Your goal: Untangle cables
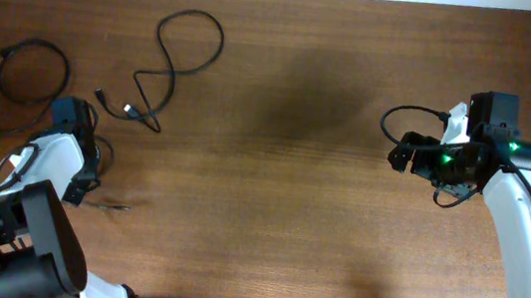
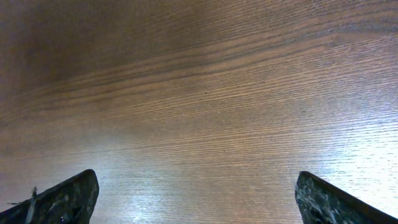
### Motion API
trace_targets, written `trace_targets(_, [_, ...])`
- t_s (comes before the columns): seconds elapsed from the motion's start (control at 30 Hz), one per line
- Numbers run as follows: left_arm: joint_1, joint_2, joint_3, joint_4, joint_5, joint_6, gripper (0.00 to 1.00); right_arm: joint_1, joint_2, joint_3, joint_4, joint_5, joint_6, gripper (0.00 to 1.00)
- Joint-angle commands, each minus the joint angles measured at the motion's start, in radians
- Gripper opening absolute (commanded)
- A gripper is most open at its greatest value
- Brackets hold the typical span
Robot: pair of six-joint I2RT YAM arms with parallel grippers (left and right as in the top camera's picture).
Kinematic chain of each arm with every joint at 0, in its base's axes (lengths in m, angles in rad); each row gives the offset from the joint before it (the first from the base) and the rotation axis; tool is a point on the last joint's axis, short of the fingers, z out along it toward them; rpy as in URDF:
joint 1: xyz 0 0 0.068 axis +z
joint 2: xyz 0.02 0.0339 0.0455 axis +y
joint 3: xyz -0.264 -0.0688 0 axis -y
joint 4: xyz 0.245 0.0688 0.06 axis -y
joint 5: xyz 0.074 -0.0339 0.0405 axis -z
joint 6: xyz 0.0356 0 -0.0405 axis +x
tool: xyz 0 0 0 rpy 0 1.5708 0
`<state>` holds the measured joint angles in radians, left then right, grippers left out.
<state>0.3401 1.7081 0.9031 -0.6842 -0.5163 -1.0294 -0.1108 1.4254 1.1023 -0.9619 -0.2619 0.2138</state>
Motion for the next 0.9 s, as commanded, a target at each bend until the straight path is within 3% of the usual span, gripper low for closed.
trace_targets(0.0, [0.008, -0.023, -0.003, -0.01, 0.016, -0.001, 0.76, -0.001, 0.001, 0.002, 0.0, 0.004, 0.006, 0.99])
trace_targets(0.07, [0.008, -0.056, 0.004, -0.013, 0.036, 0.028, 0.82, -0.001, 0.001, 0.002, 0.0, 0.004, 0.006, 0.99])
trace_targets(0.13, [0.008, -0.097, 0.008, -0.013, 0.066, 0.06, 0.99, -0.001, 0.001, 0.002, 0.0, 0.004, 0.005, 0.99])
trace_targets(0.27, [0.008, -0.21, 0.008, -0.014, 0.21, 0.146, 0.99, -0.001, 0.001, 0.002, 0.0, 0.005, 0.005, 0.99])
trace_targets(0.53, [0.008, -0.423, 0.008, -0.023, 0.544, 0.178, 0.99, -0.001, 0.001, 0.002, 0.0, 0.005, 0.005, 0.99])
trace_targets(0.63, [0.007, -0.512, 0.008, 0.019, 0.623, 0.331, 0.99, -0.001, 0.001, 0.002, 0.0, 0.005, 0.005, 0.99])
trace_targets(0.73, [-0.01, -0.622, 0.008, 0.12, 0.827, 0.603, 0.99, -0.001, 0.001, 0.002, 0.0, 0.005, 0.005, 0.99])
trace_targets(0.87, [-0.108, -0.784, 0.008, 0.154, 0.872, 0.749, 0.99, -0.001, 0.001, 0.002, -0.007, 0.005, 0.005, 0.99])
